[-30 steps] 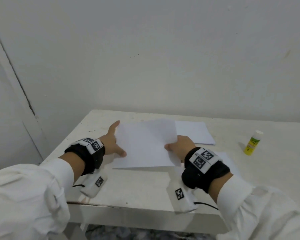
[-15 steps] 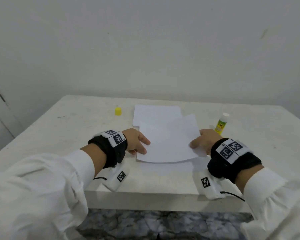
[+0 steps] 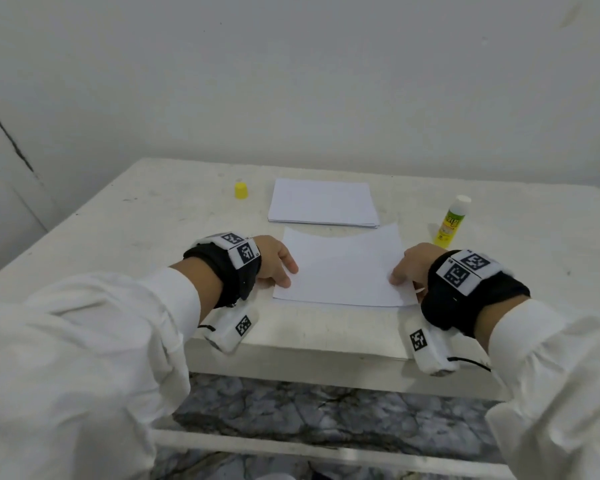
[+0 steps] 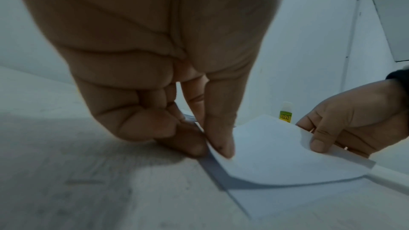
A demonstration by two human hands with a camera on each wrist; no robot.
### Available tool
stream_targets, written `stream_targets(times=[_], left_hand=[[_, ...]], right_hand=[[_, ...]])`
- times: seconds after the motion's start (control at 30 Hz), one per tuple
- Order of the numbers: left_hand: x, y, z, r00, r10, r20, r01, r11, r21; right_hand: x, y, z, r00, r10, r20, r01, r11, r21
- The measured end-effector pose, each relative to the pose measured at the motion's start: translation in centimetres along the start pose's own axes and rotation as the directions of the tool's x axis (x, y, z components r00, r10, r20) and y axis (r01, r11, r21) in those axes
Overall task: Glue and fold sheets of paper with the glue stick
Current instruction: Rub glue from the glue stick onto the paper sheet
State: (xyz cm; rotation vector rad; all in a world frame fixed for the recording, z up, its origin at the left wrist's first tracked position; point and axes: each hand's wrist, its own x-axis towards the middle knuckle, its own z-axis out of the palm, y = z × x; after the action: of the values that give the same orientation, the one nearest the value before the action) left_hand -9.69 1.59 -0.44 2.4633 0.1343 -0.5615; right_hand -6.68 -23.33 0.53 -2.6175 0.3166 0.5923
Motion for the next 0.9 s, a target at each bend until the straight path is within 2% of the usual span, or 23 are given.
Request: stream_targets(times=[0.23,0.33,0.43,0.57,0.9], left_hand=[[0.0,-0.4,-0.2,0.999,0.004,0.038,-0.002,0.999,-0.054],[0.0,-0.4,-0.3,0.999,0.007,0.046,-0.004,0.998,-0.06],[0.0,-0.4,-0.3,0.999,0.005,0.046,-0.002,0.997,-0.081],[-0.1,-0.3,-0.2,0.999,0.003,0.037,0.0,0.997,-0.078],[-0.4,0.0,0.0,1.0,0.002,0.003,-0.002,1.0,0.015]], right_hand=[[1.6,0.8,0.0,0.998,0.041,0.042,-0.046,0.99,0.134],[2.0,1.0,0.1,0.998,0.029,0.062,-0.039,0.986,0.162],[2.0,1.4,0.2,0.994,0.018,0.109,-0.049,0.957,0.286],[2.3,1.8,0.2,0.992,0.004,0.13,-0.05,0.933,0.357],[2.8,2.2,0.4,0.993,-0.018,0.12,-0.025,0.937,0.347]])
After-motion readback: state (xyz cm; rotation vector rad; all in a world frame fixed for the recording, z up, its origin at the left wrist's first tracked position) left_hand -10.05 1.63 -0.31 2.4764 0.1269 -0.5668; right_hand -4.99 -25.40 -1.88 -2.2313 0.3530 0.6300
